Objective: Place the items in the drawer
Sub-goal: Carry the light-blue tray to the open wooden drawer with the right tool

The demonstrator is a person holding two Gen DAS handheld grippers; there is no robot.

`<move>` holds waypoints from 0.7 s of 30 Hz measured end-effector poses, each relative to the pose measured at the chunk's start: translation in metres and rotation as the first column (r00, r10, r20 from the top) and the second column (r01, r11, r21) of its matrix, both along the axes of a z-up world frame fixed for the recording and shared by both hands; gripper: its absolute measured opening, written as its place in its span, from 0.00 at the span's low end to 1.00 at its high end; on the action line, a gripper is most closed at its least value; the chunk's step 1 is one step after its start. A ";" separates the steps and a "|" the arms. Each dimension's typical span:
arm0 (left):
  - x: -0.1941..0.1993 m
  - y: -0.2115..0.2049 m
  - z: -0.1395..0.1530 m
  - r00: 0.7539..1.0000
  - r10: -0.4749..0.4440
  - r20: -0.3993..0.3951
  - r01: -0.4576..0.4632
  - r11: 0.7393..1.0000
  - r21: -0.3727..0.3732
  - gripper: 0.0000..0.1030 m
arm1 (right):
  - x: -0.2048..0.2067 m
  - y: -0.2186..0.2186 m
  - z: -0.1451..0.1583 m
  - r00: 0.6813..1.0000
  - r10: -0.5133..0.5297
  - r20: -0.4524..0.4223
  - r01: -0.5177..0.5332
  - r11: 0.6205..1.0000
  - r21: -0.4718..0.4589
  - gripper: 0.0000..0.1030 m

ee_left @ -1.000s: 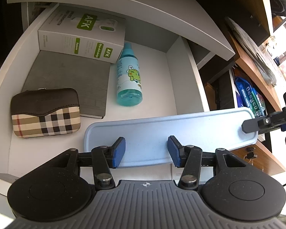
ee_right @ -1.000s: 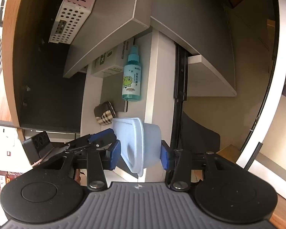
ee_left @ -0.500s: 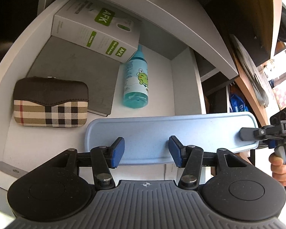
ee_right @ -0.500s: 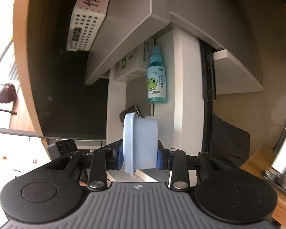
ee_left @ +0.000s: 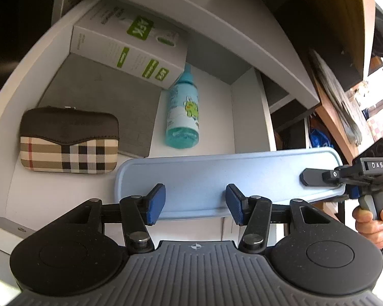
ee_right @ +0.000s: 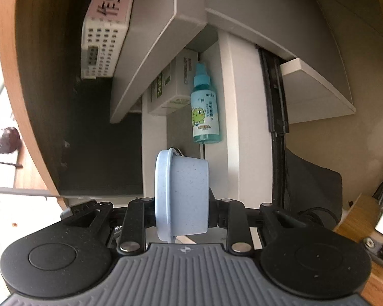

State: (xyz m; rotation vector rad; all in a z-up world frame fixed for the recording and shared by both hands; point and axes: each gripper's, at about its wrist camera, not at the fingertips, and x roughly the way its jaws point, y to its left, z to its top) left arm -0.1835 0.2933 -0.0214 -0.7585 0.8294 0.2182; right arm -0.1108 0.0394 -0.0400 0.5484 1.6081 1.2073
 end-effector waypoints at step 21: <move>0.055 -0.070 0.048 0.977 -0.191 0.095 0.179 0.976 0.126 0.55 | 0.022 -0.152 0.024 0.971 -0.234 -0.041 0.238 0.963 0.124 0.29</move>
